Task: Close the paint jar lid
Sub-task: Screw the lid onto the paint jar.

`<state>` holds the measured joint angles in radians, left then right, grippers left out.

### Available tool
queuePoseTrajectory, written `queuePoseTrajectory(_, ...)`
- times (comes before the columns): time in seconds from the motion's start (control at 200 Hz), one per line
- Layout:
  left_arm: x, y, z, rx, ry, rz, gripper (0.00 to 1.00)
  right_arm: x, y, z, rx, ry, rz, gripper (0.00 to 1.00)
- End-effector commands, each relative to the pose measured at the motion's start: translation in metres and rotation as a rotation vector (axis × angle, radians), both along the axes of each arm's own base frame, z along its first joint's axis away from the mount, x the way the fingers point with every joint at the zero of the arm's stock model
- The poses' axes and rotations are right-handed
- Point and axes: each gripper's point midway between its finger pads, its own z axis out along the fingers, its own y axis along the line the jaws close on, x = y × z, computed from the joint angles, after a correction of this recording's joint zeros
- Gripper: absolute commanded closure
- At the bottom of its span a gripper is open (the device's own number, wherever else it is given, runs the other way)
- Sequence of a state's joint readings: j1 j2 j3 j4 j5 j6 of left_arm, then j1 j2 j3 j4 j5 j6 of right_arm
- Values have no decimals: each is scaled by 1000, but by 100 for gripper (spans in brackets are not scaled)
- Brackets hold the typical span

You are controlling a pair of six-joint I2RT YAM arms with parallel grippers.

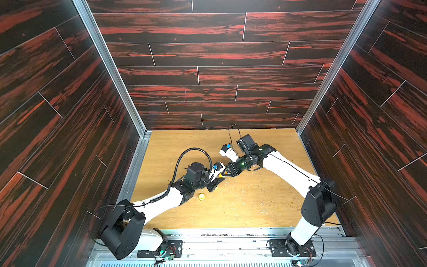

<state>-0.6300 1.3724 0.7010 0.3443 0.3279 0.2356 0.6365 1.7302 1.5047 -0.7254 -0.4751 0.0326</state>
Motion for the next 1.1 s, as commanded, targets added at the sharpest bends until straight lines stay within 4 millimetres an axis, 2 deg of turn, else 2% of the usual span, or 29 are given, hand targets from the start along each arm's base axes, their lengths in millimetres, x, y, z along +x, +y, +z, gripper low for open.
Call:
queuePoseTrajectory(0.0,20,-11,148,-316,-458,60,77,-53,32,-9,62,302,19,72)
queuePoseTrajectory(0.24,27,-16,146,-305,-497,104,77,-47,55,-18,-7,349,-113,72)
queuePoseTrajectory(0.381,23,-15,141,-309,-480,100,77,-42,57,-11,-5,324,-149,66)
queuePoseTrajectory(0.621,2,-4,111,-324,-371,71,78,-29,27,39,3,165,-154,44)
queuePoseTrajectory(0.807,-13,-5,90,-359,-276,26,78,-30,5,63,7,90,-103,39)
queuePoseTrajectory(0.922,-17,-5,85,-378,-246,12,78,-29,-6,74,27,64,-88,37)
queuePoseTrajectory(1.092,-19,-7,80,-383,-223,-2,78,-32,-11,87,42,28,-39,36)
